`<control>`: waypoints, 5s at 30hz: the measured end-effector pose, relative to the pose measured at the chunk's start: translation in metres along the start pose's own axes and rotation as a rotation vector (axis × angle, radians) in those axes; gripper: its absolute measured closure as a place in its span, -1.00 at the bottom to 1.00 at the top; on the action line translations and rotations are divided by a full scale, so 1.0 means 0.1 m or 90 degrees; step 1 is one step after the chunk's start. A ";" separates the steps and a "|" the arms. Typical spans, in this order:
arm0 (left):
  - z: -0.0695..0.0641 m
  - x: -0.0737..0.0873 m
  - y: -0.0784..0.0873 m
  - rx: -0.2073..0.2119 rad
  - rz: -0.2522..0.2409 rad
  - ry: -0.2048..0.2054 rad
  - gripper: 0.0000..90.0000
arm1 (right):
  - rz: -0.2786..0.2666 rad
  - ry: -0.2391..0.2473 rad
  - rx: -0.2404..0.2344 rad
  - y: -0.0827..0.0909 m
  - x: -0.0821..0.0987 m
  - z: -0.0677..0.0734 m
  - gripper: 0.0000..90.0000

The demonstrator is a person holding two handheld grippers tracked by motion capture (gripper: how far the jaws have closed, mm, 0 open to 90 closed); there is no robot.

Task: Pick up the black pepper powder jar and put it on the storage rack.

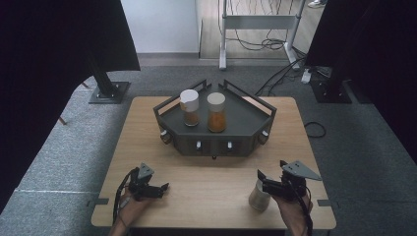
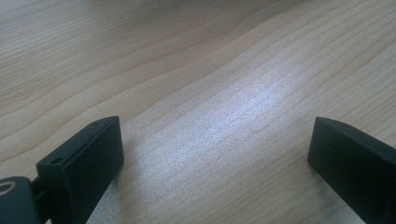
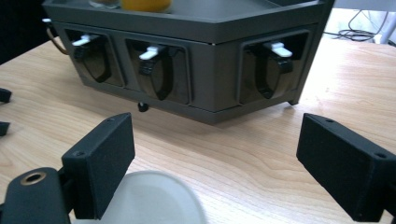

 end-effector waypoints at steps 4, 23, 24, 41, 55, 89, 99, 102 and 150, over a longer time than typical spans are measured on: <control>0.00 0.00 0.00 0.000 0.000 0.000 -0.92 | -0.002 0.005 -0.012 0.01 0.01 0.04 -0.76; 0.00 0.00 0.00 0.001 0.000 -0.001 -0.92 | 0.007 0.018 -0.038 0.03 0.14 0.17 -0.77; 0.00 0.00 0.00 0.001 0.000 0.000 -0.92 | 0.008 0.017 -0.039 0.04 0.15 0.18 -0.77; 0.00 0.00 0.00 0.001 0.001 -0.002 -0.92 | 0.022 0.019 -0.032 0.04 0.35 0.23 -0.76; 0.00 0.00 0.00 0.001 0.000 -0.001 -0.93 | -0.016 0.036 -0.013 0.11 0.54 0.30 -0.57; 0.00 0.00 0.00 0.001 0.000 0.000 -0.92 | -0.067 0.021 0.030 0.22 0.71 0.41 -0.25; 0.00 0.00 0.00 0.001 0.000 -0.001 -0.92 | -0.069 0.030 0.026 0.23 0.62 0.42 -0.25; 0.00 0.00 0.00 0.001 0.000 -0.001 -0.92 | -0.070 0.035 0.025 0.23 0.58 0.43 -0.25; 0.00 0.00 0.00 0.002 0.000 0.000 -0.93 | -0.086 0.029 -0.003 0.10 -0.16 0.37 -0.25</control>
Point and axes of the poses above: each handheld gripper's, and its own axes: y roughly backward along the jaws, x roughly out of its underside, z roughly to its left, the point moved 2 cm from there along -y, roughly forward along the jaws, and after that the axes turned 2 degrees about -x, right-handed, at the moved point
